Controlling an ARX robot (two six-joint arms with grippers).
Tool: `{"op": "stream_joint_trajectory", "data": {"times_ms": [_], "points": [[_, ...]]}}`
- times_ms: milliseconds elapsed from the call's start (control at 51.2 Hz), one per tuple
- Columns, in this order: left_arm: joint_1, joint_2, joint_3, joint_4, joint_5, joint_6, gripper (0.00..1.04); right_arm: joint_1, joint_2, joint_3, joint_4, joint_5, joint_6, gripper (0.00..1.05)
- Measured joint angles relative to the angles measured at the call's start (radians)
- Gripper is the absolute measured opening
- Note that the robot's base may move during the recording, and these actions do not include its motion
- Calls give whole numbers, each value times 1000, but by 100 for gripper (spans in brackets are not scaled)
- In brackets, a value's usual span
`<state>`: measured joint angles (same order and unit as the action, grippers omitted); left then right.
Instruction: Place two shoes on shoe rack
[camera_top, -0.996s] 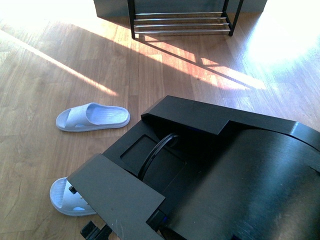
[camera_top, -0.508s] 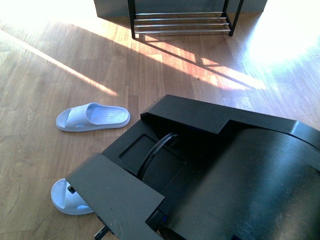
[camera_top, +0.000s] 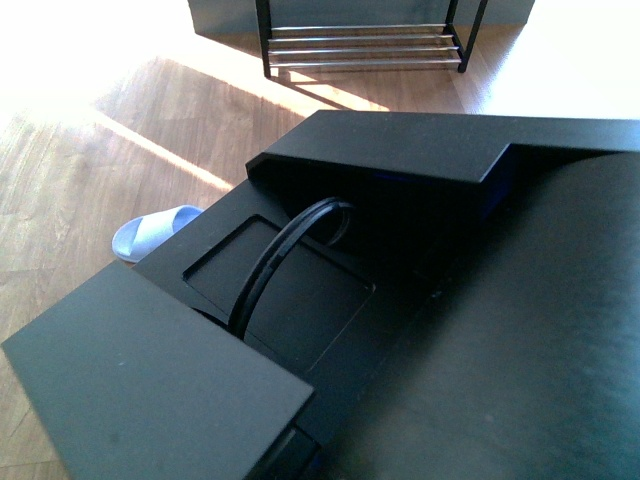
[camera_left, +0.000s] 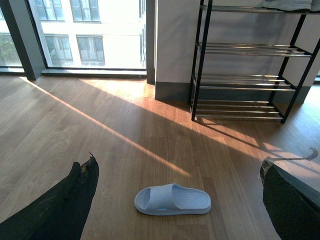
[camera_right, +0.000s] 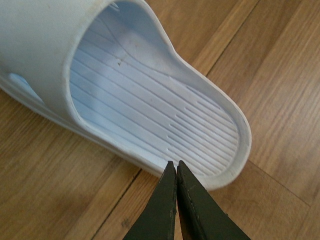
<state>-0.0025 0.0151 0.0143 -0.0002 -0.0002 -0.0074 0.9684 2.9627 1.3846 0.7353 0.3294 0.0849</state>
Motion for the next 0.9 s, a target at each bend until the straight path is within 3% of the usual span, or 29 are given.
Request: {"op": "stream_joint_trajectory", "data": {"times_ms": [234,664,742,859,898], "points": [[0,0,0,0,0,0,95,14,-58,-121,87,-64,67,5],[0,0,0,0,0,0,95,31,-94,-104,67,-34,193,65],[0,0,0,0,0,0,95,35,-113,-225,217,-26,213,79],[0,0,0,0,0,0,95,35,-113,-369,239,-22,235,97],[0,0,0,0,0,0,95,35,-113,-380,240,-16,237,97]]}}
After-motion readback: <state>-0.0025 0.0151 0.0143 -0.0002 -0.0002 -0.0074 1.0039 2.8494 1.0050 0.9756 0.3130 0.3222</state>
